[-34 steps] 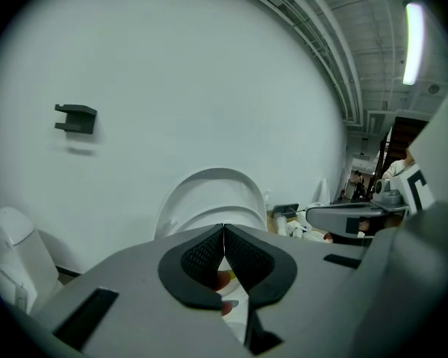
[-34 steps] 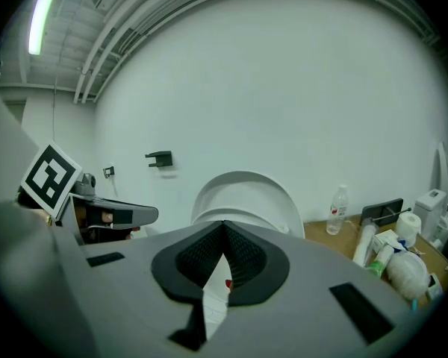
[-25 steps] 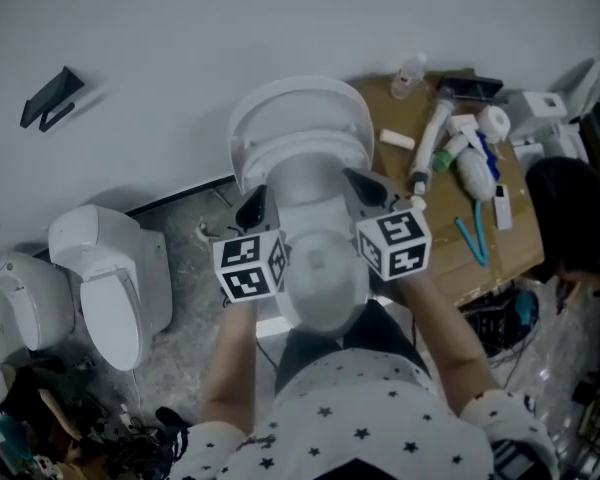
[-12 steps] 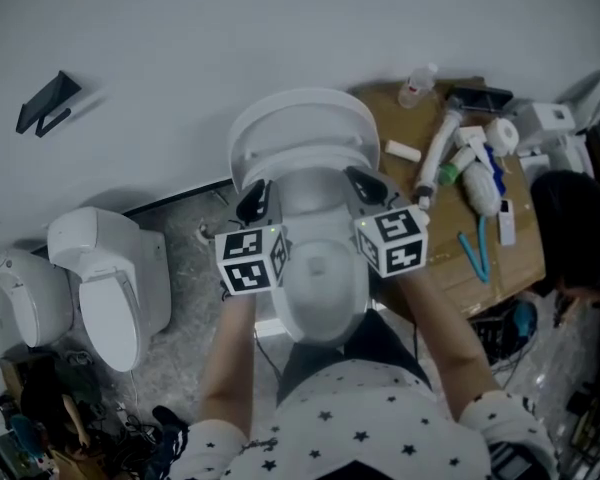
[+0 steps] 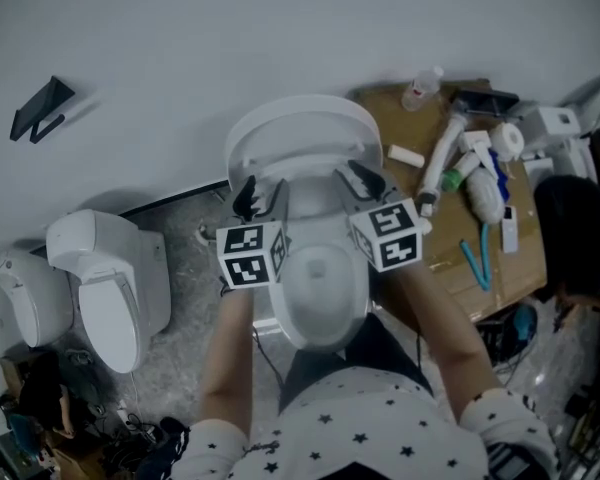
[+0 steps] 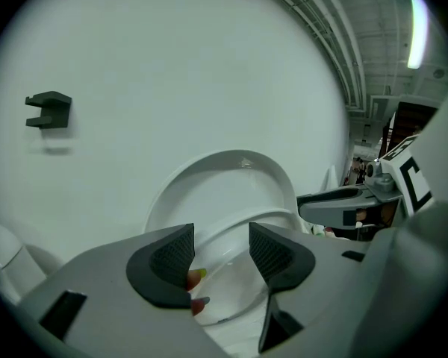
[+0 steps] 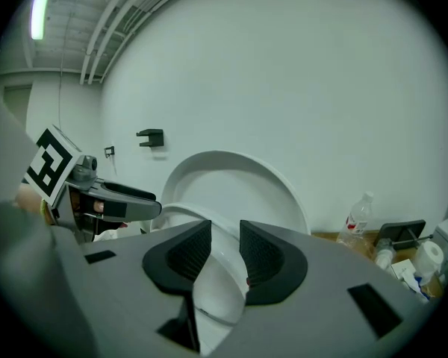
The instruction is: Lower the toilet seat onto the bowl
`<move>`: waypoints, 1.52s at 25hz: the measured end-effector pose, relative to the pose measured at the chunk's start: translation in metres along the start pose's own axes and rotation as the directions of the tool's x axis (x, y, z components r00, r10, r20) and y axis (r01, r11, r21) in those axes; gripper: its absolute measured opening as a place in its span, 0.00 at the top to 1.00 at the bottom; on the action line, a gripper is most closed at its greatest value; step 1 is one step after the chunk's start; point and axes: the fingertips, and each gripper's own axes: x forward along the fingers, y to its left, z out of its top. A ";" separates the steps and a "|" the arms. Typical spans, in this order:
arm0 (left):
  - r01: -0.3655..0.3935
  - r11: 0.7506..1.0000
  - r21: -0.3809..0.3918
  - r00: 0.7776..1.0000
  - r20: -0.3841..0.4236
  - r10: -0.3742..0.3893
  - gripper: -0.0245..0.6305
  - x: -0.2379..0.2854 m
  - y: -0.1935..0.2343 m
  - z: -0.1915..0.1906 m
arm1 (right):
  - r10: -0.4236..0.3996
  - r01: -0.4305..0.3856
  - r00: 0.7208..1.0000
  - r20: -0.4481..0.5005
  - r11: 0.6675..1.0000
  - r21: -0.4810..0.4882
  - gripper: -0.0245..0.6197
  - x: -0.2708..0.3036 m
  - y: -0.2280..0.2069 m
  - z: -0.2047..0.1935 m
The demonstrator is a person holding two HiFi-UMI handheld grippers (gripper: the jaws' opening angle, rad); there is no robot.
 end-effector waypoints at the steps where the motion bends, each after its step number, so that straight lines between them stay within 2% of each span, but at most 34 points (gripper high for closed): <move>1: -0.001 1.000 0.004 1.000 -0.002 0.001 0.63 0.002 0.001 0.000 | 0.001 -0.001 1.000 -0.006 1.000 -0.005 0.79 0.003 -0.001 -0.001; 6: -0.012 1.000 0.014 1.000 -0.018 0.012 0.60 0.013 0.007 -0.002 | -0.004 0.003 1.000 -0.018 0.999 -0.038 0.71 0.014 -0.004 -0.005; 10: -0.014 1.000 0.020 0.999 -0.029 0.015 0.59 0.020 0.010 -0.002 | 0.014 -0.015 0.999 -0.030 0.999 -0.038 0.69 0.020 -0.004 -0.004; 15: -0.001 1.000 0.020 0.999 -0.040 0.002 0.59 0.028 0.008 -0.005 | 0.027 -0.028 0.999 -0.041 0.999 -0.035 0.68 0.029 -0.005 -0.006; 23: -0.022 1.000 0.014 0.999 -0.026 0.023 0.59 0.030 0.010 -0.007 | 0.030 -0.031 0.999 -0.039 0.999 -0.029 0.68 0.030 -0.006 -0.009; 38: -0.028 1.000 -0.008 0.999 -0.027 0.028 0.59 0.019 0.010 -0.011 | 0.010 -0.010 1.000 -0.029 1.000 0.000 0.68 0.022 -0.002 -0.011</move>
